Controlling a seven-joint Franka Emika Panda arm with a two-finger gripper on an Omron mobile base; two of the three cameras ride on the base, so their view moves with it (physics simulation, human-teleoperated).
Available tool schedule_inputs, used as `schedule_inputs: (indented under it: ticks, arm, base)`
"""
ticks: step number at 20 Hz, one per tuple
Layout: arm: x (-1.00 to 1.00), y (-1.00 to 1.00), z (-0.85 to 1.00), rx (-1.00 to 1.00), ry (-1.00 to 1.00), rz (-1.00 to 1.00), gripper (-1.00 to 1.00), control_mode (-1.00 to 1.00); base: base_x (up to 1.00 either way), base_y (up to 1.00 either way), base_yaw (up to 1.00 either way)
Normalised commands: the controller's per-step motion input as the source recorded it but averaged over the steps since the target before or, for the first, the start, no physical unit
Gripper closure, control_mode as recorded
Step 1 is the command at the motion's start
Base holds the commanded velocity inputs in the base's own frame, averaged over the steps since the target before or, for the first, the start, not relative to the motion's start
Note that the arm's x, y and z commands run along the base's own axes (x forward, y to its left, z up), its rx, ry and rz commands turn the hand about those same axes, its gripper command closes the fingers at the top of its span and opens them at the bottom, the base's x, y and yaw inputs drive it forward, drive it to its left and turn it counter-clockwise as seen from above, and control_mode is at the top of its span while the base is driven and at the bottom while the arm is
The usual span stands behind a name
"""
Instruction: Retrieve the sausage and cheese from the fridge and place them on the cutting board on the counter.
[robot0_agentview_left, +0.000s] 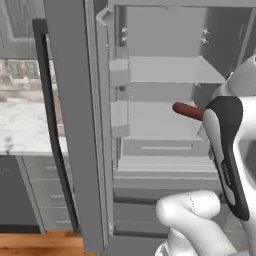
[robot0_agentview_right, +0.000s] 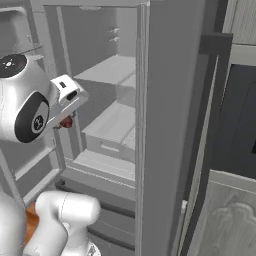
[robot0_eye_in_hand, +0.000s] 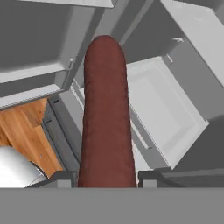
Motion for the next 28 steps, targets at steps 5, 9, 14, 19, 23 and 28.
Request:
schedule_inputs:
  ticks: [5, 9, 14, 19, 23, 28]
  arm:
    - [0.0, 0.0, 0.0, 0.0, 0.0, 0.0, 1.0, 1.0]
    - [0.0, 0.0, 0.0, 0.0, 0.0, 0.0, 1.0, 1.0]
    - [0.0, 0.0, 0.0, 0.0, 0.0, 0.0, 1.0, 1.0]
    - [0.0, 0.0, 0.0, 0.0, 0.0, 0.0, 1.0, 1.0]
    - [0.0, 0.0, 0.0, 0.0, 0.0, 0.0, 1.0, 1.0]
    - [0.0, 0.0, 0.0, 0.0, 0.0, 0.0, 1.0, 1.0]
  base:
    - [-0.78, 0.16, 0.05]
    - [-0.76, 0.34, 0.08]
    - [-0.15, 0.57, 0.43]
    - [-0.2, 0.6, 0.91]
    - [-0.29, 0.48, 1.0]
    - [-0.1, 0.6, 0.94]
